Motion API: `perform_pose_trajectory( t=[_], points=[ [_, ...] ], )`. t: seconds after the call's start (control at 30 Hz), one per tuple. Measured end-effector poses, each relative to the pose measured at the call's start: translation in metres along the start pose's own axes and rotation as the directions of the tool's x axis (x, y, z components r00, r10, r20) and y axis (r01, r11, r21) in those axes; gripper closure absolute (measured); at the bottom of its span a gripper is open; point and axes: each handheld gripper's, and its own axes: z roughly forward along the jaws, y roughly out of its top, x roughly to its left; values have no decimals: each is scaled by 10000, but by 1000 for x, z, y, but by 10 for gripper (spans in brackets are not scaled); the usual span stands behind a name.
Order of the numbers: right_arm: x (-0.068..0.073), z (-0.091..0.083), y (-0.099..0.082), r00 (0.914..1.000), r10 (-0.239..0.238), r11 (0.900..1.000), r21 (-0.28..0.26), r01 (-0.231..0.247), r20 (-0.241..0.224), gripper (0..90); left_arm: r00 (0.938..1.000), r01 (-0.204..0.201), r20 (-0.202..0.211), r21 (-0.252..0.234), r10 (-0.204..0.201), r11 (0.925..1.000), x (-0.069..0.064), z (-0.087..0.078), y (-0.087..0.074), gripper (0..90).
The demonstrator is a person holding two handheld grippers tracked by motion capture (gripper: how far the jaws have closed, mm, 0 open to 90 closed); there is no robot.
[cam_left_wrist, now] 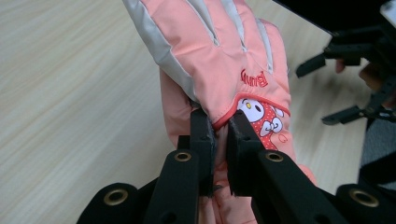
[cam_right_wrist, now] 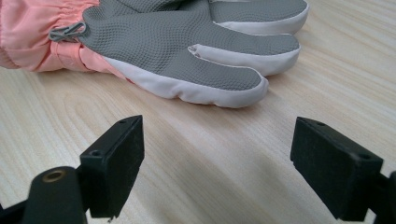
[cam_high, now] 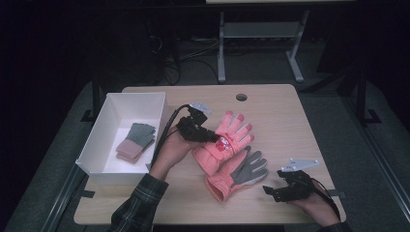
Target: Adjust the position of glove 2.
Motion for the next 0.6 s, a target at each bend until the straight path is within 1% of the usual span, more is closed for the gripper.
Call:
perform_pose_trajectory(
  t=[0.13,0.17,0.3,0.4,0.6],
  points=[
    [-1,0,0,10000,-18,10000,27,18,7,174,9997,-173,182,125,170,9998,-12,4,2,825],
    [-1,0,0,10000,-16,10000,34,16,11,174,9994,-253,222,229,247,9994,-14,6,3,825],
    [-2,0,-1,10000,11,10000,3,-11,25,174,9986,-316,439,462,295,9984,-24,15,4,825],
    [-2,-1,-1,10000,11,10000,-10,-11,50,174,9979,-468,484,690,435,9965,-30,23,4,825],
    [-2,-1,-1,10000,15,10000,-35,-14,63,174,9959,-642,698,1041,571,9925,-39,33,3,825]
  ],
)
